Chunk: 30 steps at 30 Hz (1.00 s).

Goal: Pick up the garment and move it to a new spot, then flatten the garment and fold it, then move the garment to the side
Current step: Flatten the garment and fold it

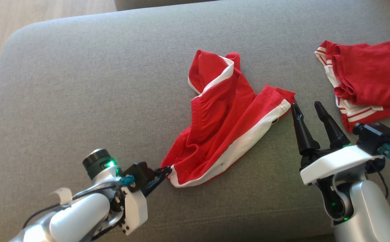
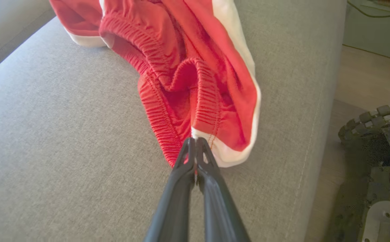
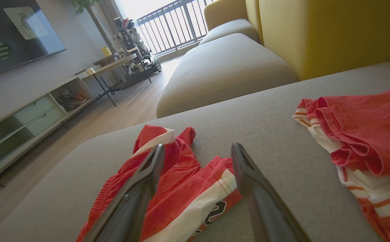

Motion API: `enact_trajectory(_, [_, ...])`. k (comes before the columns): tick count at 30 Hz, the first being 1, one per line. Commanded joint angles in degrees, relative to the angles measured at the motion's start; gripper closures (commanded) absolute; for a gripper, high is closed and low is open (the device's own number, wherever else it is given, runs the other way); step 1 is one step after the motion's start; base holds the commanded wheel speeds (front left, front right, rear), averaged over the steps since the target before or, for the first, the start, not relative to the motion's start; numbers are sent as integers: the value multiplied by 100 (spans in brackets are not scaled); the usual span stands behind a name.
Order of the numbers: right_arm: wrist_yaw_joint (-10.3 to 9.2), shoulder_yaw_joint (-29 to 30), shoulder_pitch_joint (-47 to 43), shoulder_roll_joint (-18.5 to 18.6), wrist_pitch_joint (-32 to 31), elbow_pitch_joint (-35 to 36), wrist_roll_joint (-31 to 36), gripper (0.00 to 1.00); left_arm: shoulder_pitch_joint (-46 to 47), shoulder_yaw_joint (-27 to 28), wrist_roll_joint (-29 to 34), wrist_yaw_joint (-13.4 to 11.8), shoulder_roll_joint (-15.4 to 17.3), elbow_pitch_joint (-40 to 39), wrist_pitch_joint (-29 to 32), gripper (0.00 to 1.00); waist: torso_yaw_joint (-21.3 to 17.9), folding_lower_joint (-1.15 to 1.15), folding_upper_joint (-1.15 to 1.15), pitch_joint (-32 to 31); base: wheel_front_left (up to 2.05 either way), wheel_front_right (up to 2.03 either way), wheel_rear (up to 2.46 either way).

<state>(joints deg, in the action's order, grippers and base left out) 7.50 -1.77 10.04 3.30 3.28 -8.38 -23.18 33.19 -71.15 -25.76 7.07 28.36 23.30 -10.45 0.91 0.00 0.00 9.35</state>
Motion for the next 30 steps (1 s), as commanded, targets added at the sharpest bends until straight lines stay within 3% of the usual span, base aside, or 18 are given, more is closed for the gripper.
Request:
enact_trajectory(1, [-1,-91,185,-42,15,171,27,0,272,281,-39,-38,123,-92,-69,100,18,0,0,2,0,0,0])
enact_trajectory(23, [-1,-5,205,-42,-42,78,84,0,105,579,-322,-247,128,-327,-388,100,210,0,0,-44,0,0,0])
enact_trajectory(30, [-1,54,207,-42,-65,28,49,0,-105,1274,-620,-650,-15,-635,-449,100,228,0,0,-61,0,0,0])
